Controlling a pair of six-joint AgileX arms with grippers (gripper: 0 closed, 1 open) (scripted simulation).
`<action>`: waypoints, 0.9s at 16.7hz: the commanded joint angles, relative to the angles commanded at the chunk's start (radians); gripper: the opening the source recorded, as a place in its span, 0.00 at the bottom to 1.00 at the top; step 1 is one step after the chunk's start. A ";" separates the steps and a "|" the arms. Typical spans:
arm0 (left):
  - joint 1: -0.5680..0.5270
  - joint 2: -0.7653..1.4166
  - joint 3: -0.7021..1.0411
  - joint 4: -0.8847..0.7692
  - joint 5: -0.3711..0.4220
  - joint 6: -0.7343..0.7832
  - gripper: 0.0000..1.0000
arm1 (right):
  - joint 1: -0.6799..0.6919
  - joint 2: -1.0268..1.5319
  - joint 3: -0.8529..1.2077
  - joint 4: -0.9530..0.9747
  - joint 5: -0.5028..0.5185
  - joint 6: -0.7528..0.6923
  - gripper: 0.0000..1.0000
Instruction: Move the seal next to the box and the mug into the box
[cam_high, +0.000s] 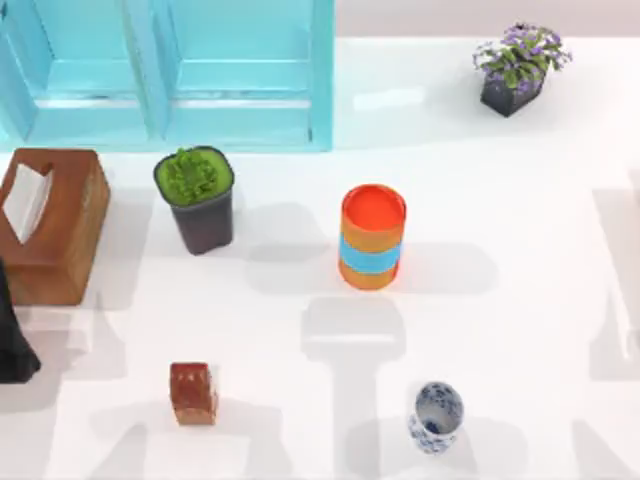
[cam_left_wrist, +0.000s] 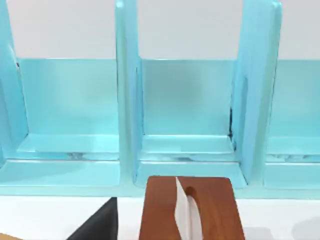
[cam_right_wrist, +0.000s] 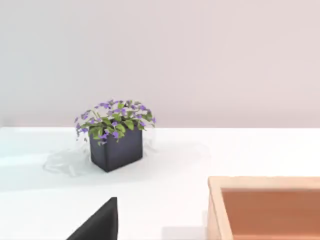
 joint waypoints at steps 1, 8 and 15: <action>0.000 0.000 0.000 0.000 0.000 0.000 1.00 | 0.000 0.000 0.000 0.000 0.000 0.000 1.00; 0.000 0.000 0.000 0.000 0.000 0.000 1.00 | 0.078 0.172 0.192 -0.107 -0.013 0.080 1.00; 0.000 0.000 0.000 0.000 0.000 0.000 1.00 | 0.290 0.715 0.742 -0.455 -0.027 0.302 1.00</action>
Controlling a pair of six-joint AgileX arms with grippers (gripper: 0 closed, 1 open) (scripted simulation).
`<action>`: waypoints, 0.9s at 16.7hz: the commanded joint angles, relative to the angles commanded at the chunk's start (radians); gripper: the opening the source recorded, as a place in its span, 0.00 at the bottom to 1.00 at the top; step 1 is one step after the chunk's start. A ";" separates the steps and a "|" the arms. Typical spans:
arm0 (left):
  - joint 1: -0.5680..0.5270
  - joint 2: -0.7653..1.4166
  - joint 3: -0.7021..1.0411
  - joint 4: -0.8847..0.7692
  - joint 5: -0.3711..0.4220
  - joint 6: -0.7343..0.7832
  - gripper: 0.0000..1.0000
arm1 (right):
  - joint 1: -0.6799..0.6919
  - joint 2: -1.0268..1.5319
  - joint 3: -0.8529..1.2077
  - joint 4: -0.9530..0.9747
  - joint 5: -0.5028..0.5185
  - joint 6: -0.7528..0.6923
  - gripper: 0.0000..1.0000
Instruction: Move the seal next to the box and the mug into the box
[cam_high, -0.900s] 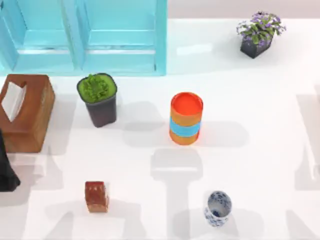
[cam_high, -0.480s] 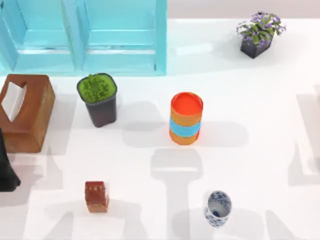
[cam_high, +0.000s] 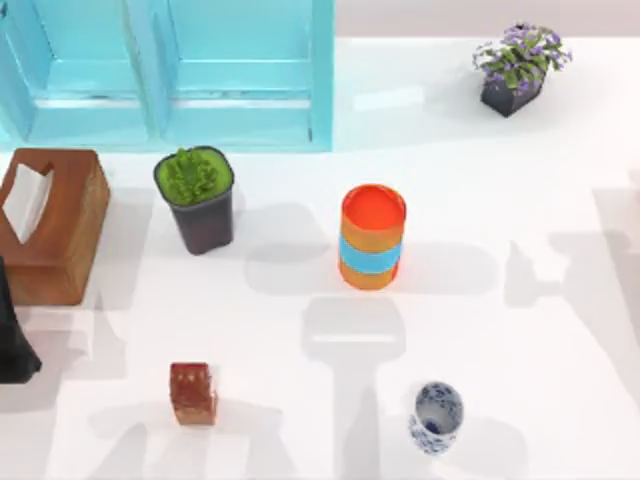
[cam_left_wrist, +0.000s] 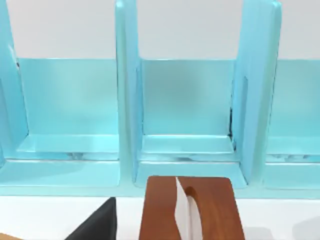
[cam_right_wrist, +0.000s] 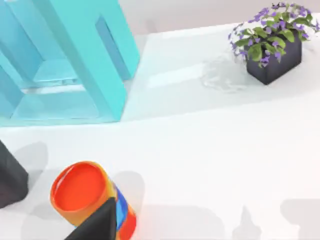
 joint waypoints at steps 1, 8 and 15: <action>0.000 0.000 0.000 0.000 0.000 0.000 1.00 | 0.037 0.097 0.097 -0.063 -0.001 0.038 1.00; 0.000 0.000 0.000 0.000 0.000 0.000 1.00 | 0.311 0.830 0.831 -0.531 -0.001 0.321 1.00; 0.000 0.000 0.000 0.000 0.000 0.000 1.00 | 0.568 1.505 1.547 -0.954 0.011 0.581 1.00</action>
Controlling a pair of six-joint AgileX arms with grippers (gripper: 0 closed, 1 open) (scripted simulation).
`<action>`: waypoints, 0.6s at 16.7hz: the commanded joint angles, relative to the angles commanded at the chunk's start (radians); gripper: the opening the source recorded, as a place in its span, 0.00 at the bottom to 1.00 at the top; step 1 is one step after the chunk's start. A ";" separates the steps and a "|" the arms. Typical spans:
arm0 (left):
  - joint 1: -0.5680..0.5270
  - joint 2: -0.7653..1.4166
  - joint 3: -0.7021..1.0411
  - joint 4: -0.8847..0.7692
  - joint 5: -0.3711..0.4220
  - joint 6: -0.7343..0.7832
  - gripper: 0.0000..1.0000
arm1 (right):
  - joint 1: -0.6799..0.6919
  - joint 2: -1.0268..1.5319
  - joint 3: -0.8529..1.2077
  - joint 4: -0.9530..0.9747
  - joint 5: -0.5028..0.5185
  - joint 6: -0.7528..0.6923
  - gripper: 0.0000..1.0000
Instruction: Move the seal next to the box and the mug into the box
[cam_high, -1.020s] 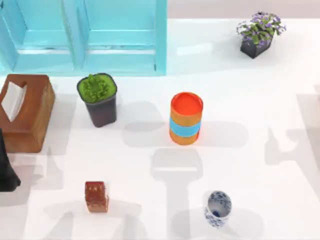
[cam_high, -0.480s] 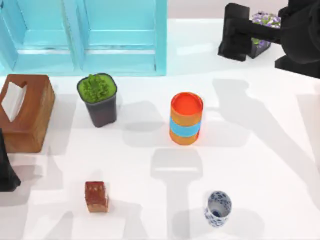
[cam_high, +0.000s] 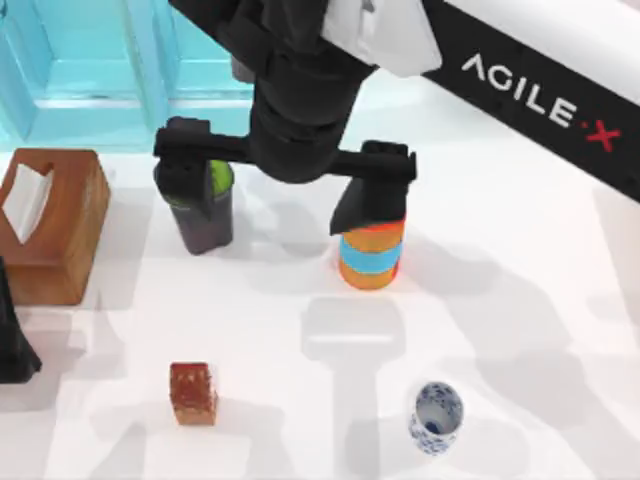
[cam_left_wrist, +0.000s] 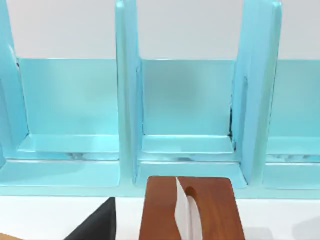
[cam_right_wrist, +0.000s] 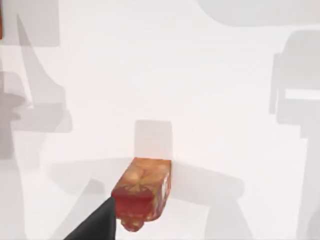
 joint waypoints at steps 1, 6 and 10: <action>0.000 0.000 0.000 0.000 0.000 0.000 1.00 | 0.031 0.080 0.089 -0.049 0.003 0.031 1.00; 0.000 0.000 0.000 0.000 0.000 0.000 1.00 | 0.155 0.394 0.451 -0.239 0.017 0.155 1.00; 0.000 0.000 0.000 0.000 0.000 0.000 1.00 | 0.204 0.514 0.600 -0.310 0.025 0.203 1.00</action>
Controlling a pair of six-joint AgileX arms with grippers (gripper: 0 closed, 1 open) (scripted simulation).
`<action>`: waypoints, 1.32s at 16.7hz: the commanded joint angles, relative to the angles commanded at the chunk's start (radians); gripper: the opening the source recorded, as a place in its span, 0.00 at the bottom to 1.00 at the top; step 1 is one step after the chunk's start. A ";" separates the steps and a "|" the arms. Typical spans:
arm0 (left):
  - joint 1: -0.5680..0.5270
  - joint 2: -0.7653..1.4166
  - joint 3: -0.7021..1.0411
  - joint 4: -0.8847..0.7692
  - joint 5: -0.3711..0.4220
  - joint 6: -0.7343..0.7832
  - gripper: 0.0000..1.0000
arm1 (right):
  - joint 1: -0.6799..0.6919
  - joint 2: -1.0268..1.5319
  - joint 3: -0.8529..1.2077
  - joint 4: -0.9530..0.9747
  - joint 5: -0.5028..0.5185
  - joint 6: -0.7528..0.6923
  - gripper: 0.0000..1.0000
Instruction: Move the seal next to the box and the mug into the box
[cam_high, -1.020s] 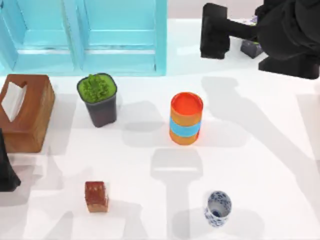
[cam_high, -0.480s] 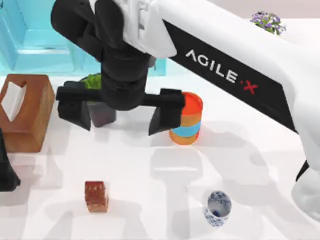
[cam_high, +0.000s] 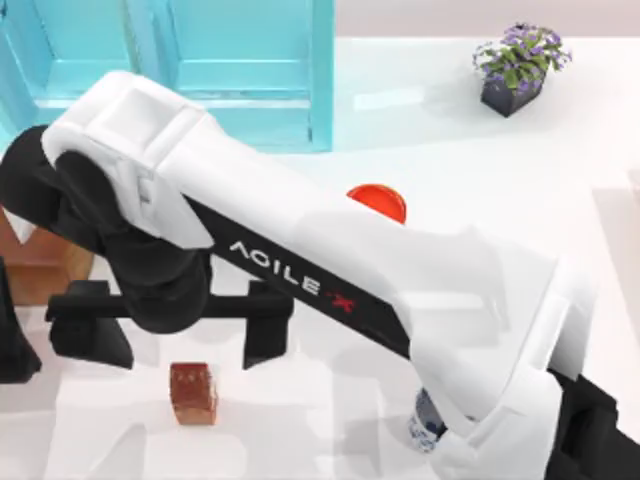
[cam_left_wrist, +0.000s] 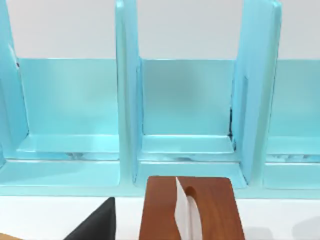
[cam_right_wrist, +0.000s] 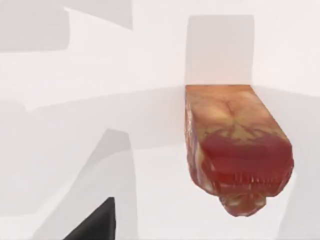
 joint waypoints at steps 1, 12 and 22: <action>0.000 0.000 0.000 0.000 0.000 0.000 1.00 | 0.004 0.011 0.014 -0.006 0.001 0.004 1.00; 0.000 0.000 0.000 0.000 0.000 0.000 1.00 | 0.006 0.141 0.183 -0.052 0.003 0.007 1.00; 0.000 0.000 0.000 0.000 0.000 0.000 1.00 | 0.005 0.453 0.611 -0.163 0.008 0.006 1.00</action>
